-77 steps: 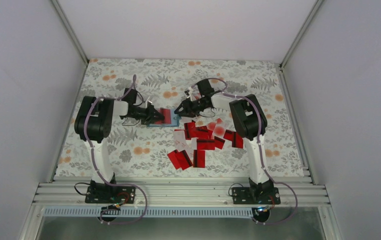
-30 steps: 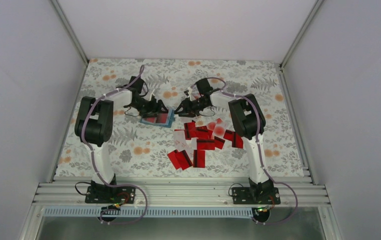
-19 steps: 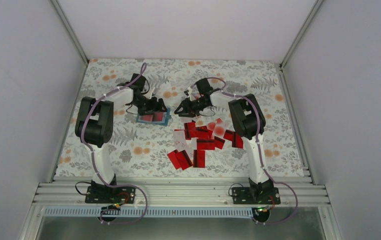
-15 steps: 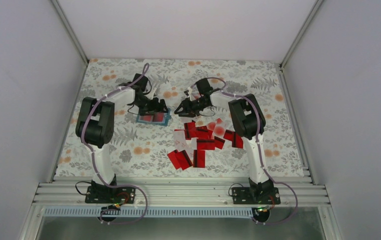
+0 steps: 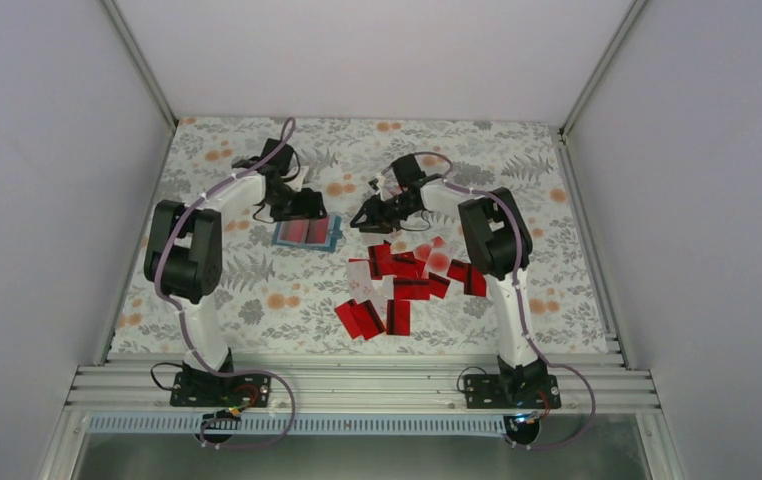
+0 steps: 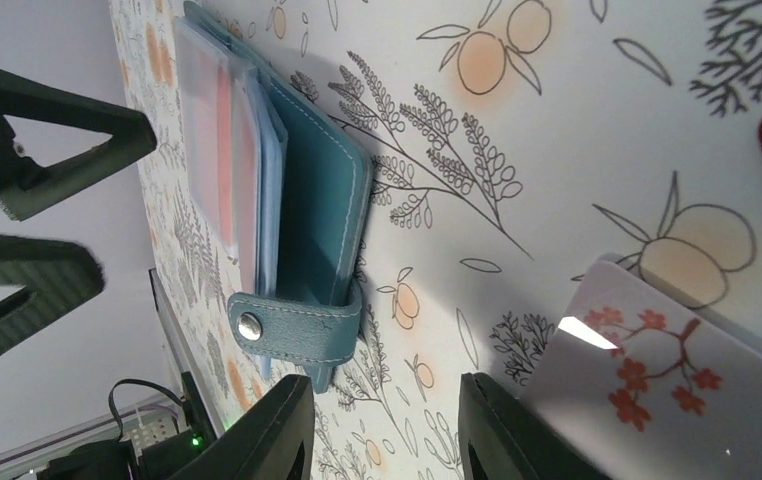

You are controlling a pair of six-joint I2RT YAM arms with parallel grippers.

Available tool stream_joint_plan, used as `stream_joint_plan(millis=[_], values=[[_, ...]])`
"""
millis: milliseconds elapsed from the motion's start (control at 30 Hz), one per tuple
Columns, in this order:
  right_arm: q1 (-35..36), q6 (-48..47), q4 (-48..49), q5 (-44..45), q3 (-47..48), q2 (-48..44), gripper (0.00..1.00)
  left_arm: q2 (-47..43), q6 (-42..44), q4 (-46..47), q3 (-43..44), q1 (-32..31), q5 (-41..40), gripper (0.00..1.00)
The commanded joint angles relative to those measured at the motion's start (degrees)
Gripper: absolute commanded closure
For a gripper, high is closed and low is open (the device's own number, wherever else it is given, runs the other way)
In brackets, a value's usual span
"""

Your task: Put the credit cards into the card holder

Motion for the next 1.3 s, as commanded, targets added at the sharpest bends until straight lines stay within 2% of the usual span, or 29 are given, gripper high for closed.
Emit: stream_joint_plan(millis=[0,267,400,667,1000,1267], values=[[0.1,-1.8,-1.7,1.3,0.7,-4.6,0.62,1.3,2.4,-0.8,1.9,0.2,-4.8,0.22],[-0.4,-3.8,-2.3,3.8,-4.1,-10.3,0.62,2.5,4.4,-0.2,-1.6,1.3,-14.0,0.22],[-0.5,-4.4,-2.6,4.0,-5.6,-11.9,0.62,3.6,3.7,0.8,-3.8,1.2,-16.0,0.27],[-0.7,-5.7,-4.6,3.6,-4.9,-14.3,0.62,2.2,0.5,2.6,-8.0,-0.2,-14.3,0.35],[-0.7,-4.4,-4.5,0.7,-3.3,-14.9,0.61,-1.1,-10.0,1.8,-10.9,-5.2,-10.7,0.36],[0.6,-1.7,-3.5,-2.9,0.0,-10.4,0.59,-4.6,-13.1,-0.9,-9.0,-6.3,-10.1,0.36]])
